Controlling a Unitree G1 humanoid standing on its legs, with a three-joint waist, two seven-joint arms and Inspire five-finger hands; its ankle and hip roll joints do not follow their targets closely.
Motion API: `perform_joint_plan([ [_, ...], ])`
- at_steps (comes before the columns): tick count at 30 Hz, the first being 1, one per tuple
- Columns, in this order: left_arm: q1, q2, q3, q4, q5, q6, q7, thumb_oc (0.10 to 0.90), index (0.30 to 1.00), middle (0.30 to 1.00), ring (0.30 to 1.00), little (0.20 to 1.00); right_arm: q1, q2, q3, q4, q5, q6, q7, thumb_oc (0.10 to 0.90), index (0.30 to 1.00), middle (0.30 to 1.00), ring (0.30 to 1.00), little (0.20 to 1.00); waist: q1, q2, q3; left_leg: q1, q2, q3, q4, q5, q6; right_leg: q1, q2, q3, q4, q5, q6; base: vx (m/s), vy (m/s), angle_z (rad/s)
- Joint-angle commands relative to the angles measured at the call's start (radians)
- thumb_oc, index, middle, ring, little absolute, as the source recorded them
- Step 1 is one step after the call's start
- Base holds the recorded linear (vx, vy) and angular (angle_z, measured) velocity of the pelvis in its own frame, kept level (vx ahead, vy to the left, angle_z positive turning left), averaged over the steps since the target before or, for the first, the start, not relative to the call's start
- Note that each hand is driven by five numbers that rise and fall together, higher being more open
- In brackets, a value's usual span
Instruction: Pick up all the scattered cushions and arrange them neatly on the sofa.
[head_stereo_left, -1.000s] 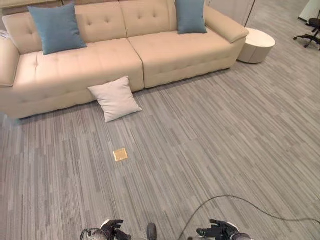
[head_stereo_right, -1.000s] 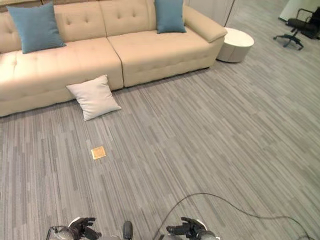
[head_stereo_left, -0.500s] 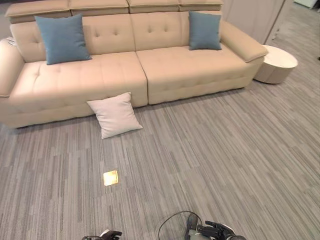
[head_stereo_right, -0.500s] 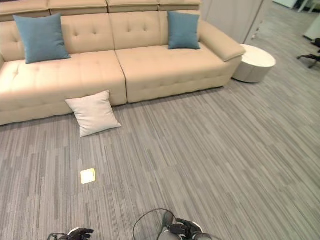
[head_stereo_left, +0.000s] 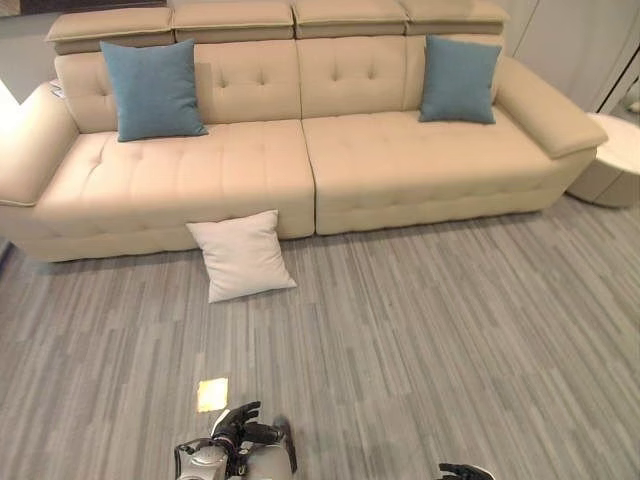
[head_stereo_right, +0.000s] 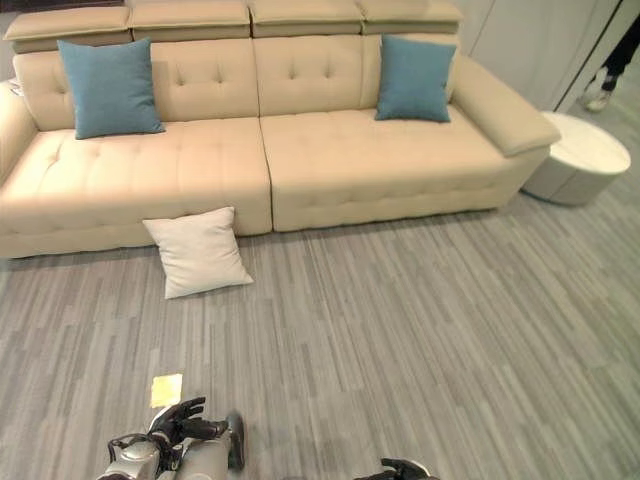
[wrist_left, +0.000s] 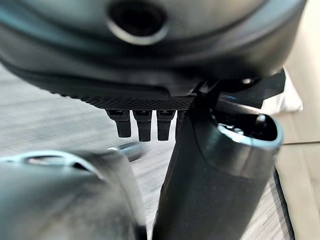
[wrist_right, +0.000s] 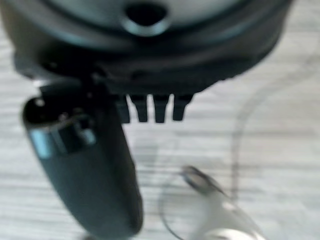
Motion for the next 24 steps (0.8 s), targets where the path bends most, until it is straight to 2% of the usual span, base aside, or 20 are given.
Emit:
perform_joint_plan([
  [1, 0.121, 0.016, -0.058, 0.099, 0.021, 0.039, 0.023, 0.800, 0.900, 0.900, 0.900, 0.900, -0.011, -0.042, -0.025, -0.051, -0.006, -0.036, -0.011, 0.800, 0.900, 0.900, 0.900, 0.900, 0.078, 0.056, -0.002, 0.119, 0.031, -0.054, -0.086, -0.035, -0.115, -0.118, 0.079, 0.056, 0.100, -0.001, -0.023, 0.41, 0.280, 0.43],
  [3, 0.133, 0.028, -0.026, 0.113, 0.007, 0.046, 0.020, 0.800, 0.900, 0.900, 0.900, 0.900, 0.012, -0.024, -0.036, -0.038, -0.006, -0.023, -0.003, 0.800, 0.900, 0.900, 0.900, 0.900, 0.088, 0.036, -0.027, 0.131, 0.004, -0.050, -0.064, -0.066, -0.091, -0.124, 0.042, 0.054, 0.143, 0.029, 0.004, 0.37, 0.325, 0.48],
  [4, 0.135, 0.031, -0.012, 0.118, 0.008, 0.050, 0.017, 0.800, 0.900, 0.900, 0.900, 0.900, 0.030, -0.012, -0.040, -0.024, -0.009, -0.017, 0.006, 0.800, 0.900, 0.900, 0.900, 0.900, 0.090, 0.018, -0.037, 0.155, -0.029, -0.042, -0.064, -0.093, -0.069, -0.129, 0.001, 0.046, 0.196, 0.086, 0.036, 0.33, 0.330, 0.58],
  [5, 0.135, 0.035, -0.008, 0.116, 0.012, 0.050, 0.016, 0.800, 0.900, 0.900, 0.900, 0.900, 0.040, -0.005, -0.043, -0.018, -0.012, -0.012, 0.013, 0.800, 0.900, 0.900, 0.900, 0.900, 0.088, 0.015, -0.043, 0.173, -0.048, -0.047, -0.062, -0.114, -0.053, -0.148, -0.034, 0.043, 0.267, 0.125, 0.050, 0.48, 0.482, 0.38],
  [6, 0.128, 0.045, -0.003, 0.111, 0.004, 0.051, 0.017, 0.800, 0.900, 0.900, 0.900, 0.900, 0.047, 0.007, -0.040, -0.008, -0.016, -0.004, 0.022, 0.800, 0.900, 0.900, 0.900, 0.900, 0.078, 0.014, -0.043, 0.213, -0.085, -0.071, -0.049, -0.162, -0.021, -0.207, -0.077, 0.064, 0.431, 0.236, 0.069, 0.33, 0.339, 0.34],
  [7, 0.128, 0.045, -0.003, 0.111, 0.004, 0.051, 0.016, 0.800, 0.900, 0.900, 0.900, 0.900, 0.046, 0.007, -0.040, -0.008, -0.016, -0.004, 0.022, 0.800, 0.900, 0.900, 0.900, 0.900, 0.078, 0.015, -0.046, 0.209, -0.084, -0.071, -0.049, -0.162, -0.022, -0.210, -0.075, 0.064, 0.429, 0.237, 0.068, 0.39, 0.359, 0.61],
  [8, 0.123, 0.056, -0.006, 0.107, -0.002, 0.052, 0.021, 0.800, 0.900, 0.900, 0.900, 0.900, 0.050, 0.012, -0.048, -0.004, -0.009, -0.003, 0.024, 0.800, 0.900, 0.900, 0.900, 0.900, 0.064, 0.026, -0.044, 0.241, -0.089, -0.089, -0.050, -0.185, -0.009, -0.250, -0.078, 0.083, 0.511, 0.255, 0.061, 0.35, 0.255, 1.17],
  [9, 0.109, 0.066, -0.016, 0.104, -0.004, 0.050, 0.023, 0.800, 0.900, 0.900, 0.900, 0.900, 0.053, 0.015, -0.051, 0.003, -0.001, -0.005, 0.031, 0.800, 0.900, 0.900, 0.900, 0.900, 0.033, 0.057, -0.036, 0.292, -0.088, -0.127, -0.065, -0.212, -0.001, -0.333, -0.065, 0.105, 0.587, 0.205, 0.036, 0.45, 0.308, 1.36],
  [11, 0.091, 0.063, -0.047, 0.102, 0.011, 0.048, 0.021, 0.800, 0.900, 0.900, 0.900, 0.900, 0.060, 0.020, -0.043, 0.002, -0.003, -0.007, 0.030, 0.800, 0.900, 0.900, 0.900, 0.900, -0.010, 0.079, -0.018, 0.351, -0.090, -0.165, -0.083, -0.237, -0.006, -0.407, -0.061, 0.087, 0.541, 0.131, 0.002, 0.37, 0.166, 1.01],
  [14, 0.077, 0.054, -0.078, 0.096, 0.031, 0.043, 0.023, 0.800, 0.900, 0.900, 0.900, 0.900, 0.065, 0.015, -0.039, -0.001, -0.002, -0.009, 0.028, 0.800, 0.900, 0.900, 0.900, 0.900, -0.046, 0.087, -0.005, 0.380, -0.095, -0.203, -0.079, -0.258, -0.012, -0.434, -0.045, 0.088, 0.432, 0.113, -0.013, 0.20, 0.024, 0.57],
  [16, 0.063, 0.041, -0.101, 0.094, 0.055, 0.040, 0.025, 0.800, 0.900, 0.900, 0.900, 0.900, 0.072, 0.008, -0.042, -0.002, 0.002, -0.009, 0.027, 0.800, 0.900, 0.900, 0.900, 0.900, -0.085, 0.084, 0.007, 0.437, -0.110, -0.253, -0.094, -0.290, -0.018, -0.486, -0.014, 0.157, 0.262, 0.135, -0.012, 0.41, -0.017, 0.75],
  [17, 0.053, 0.034, -0.114, 0.097, 0.073, 0.038, 0.021, 0.800, 0.900, 0.900, 0.900, 0.900, 0.071, 0.000, -0.044, 0.000, 0.001, 0.000, 0.032, 0.800, 0.900, 0.900, 0.900, 0.900, -0.114, 0.079, 0.006, 0.466, -0.121, -0.290, -0.101, -0.311, -0.023, -0.536, -0.006, 0.200, 0.149, 0.189, 0.007, 0.34, -0.027, 0.80],
  [19, 0.053, 0.032, -0.114, 0.097, 0.073, 0.038, 0.021, 0.800, 0.900, 0.900, 0.900, 0.900, 0.071, -0.001, -0.044, 0.000, 0.001, 0.000, 0.032, 0.800, 0.900, 0.900, 0.900, 0.900, -0.114, 0.084, 0.010, 0.473, -0.117, -0.291, -0.102, -0.315, -0.024, -0.527, -0.001, 0.198, 0.143, 0.191, 0.007, 0.32, -0.013, 0.82],
  [20, 0.064, 0.026, -0.120, 0.107, 0.091, 0.036, 0.016, 0.800, 0.900, 0.900, 0.900, 0.900, 0.073, -0.013, -0.053, -0.003, -0.009, 0.005, 0.035, 0.800, 0.900, 0.900, 0.900, 0.900, -0.143, 0.087, 0.004, 0.526, -0.122, -0.328, -0.101, -0.350, -0.031, -0.591, 0.003, 0.198, 0.068, 0.249, 0.031, 0.41, -0.005, 0.56],
  [23, 0.074, 0.018, -0.115, 0.116, 0.091, 0.039, 0.008, 0.800, 0.900, 0.900, 0.900, 0.900, 0.082, -0.016, -0.057, -0.002, -0.018, 0.006, 0.034, 0.800, 0.900, 0.900, 0.900, 0.900, -0.157, 0.093, 0.002, 0.558, -0.125, -0.354, -0.084, -0.370, -0.034, -0.592, 0.015, 0.184, 0.072, 0.263, 0.032, 0.38, -0.021, 0.61],
  [24, 0.079, 0.015, -0.114, 0.122, 0.096, 0.042, 0.006, 0.800, 0.900, 0.900, 0.900, 0.900, 0.087, -0.015, -0.058, 0.000, -0.019, 0.008, 0.036, 0.800, 0.900, 0.900, 0.900, 0.900, -0.161, 0.090, -0.005, 0.568, -0.130, -0.367, -0.075, -0.380, -0.035, -0.589, 0.020, 0.198, 0.080, 0.265, 0.030, 0.49, -0.085, 0.77],
])
